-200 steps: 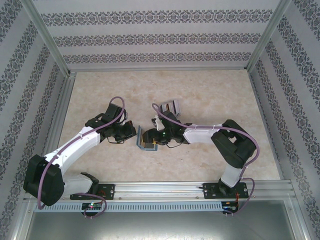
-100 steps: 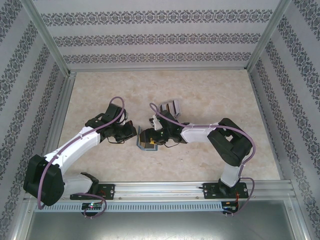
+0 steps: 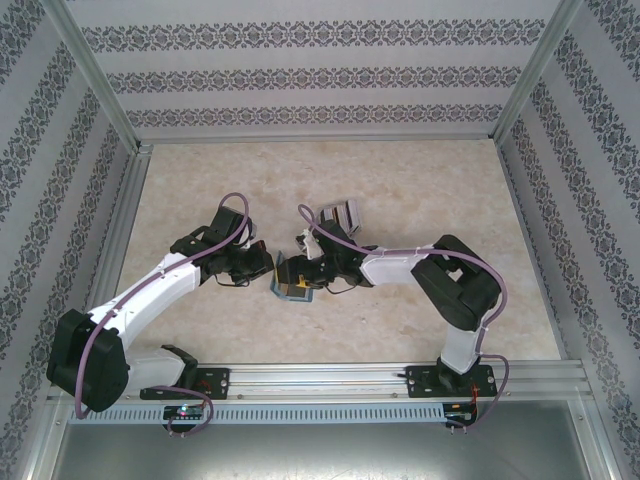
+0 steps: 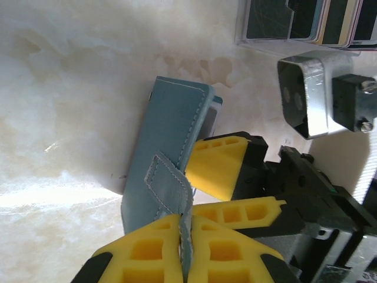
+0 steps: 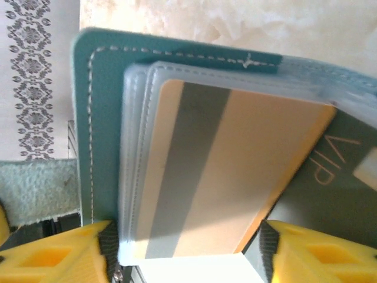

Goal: Put the credit cards into the card holder
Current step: Flip over the card slot in the card holder.

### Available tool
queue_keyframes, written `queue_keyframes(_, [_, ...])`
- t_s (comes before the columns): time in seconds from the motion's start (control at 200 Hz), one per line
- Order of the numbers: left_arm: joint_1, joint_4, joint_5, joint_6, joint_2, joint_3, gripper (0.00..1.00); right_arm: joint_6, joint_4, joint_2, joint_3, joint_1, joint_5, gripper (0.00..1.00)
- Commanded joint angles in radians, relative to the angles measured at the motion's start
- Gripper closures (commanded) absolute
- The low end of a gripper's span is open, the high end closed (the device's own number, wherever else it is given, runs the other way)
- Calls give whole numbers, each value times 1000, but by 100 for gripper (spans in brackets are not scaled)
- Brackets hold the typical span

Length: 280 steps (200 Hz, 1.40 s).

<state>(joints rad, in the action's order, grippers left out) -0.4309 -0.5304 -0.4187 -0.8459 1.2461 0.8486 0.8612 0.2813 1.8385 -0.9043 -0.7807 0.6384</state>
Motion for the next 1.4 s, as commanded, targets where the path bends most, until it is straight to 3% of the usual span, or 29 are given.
queue_keyframes(0.0, [-6,29,-30,-16,-4,36,100,22,62,40,-7,12,21,41])
queue_keyframes(0.14, [-6,13,-19,-11,-6,42,100,16,58,35,6,16,18,47])
queue_keyframes(0.854, [9,2,34,14,6,-2,100,-14,32,-35,81,51,10,46])
queue_keyframes(1.049, [30,28,35,13,4,-61,100,-10,33,-18,68,49,13,58])
queue_keyframes(1.394, [66,85,19,2,-8,-160,100,-21,-27,-3,-12,32,21,58])
